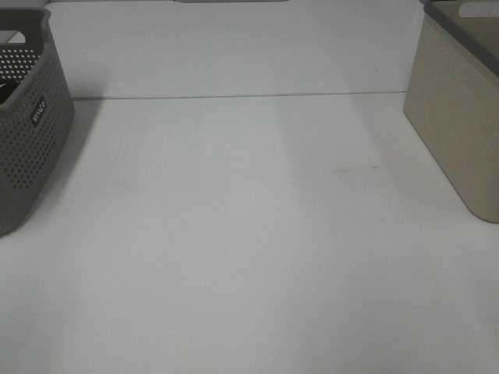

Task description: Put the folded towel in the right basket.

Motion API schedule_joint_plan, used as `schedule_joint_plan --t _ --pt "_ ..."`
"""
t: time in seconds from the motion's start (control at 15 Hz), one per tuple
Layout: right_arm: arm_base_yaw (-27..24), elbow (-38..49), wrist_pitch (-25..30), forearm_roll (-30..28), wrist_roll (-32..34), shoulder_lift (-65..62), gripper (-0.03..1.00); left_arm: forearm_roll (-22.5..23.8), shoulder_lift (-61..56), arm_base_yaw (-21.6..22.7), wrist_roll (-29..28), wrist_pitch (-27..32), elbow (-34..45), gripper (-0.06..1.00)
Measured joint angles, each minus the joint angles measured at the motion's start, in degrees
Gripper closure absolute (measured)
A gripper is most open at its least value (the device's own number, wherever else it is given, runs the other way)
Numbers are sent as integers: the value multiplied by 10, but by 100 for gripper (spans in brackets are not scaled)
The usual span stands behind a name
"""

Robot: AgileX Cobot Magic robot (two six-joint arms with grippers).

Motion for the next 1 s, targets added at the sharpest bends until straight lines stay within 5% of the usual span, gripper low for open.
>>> schedule_joint_plan --t 0.33,0.53,1.0 --pt "0 141 -14 -32 0 -189 8 0 0 0 0 0 0 -4" --pt "0 161 -70 -37 -1 -331 8 0 0 0 0 0 0 -4" --pt "0 167 -81 -40 -15 -539 9 0 0 0 0 0 0 -4"
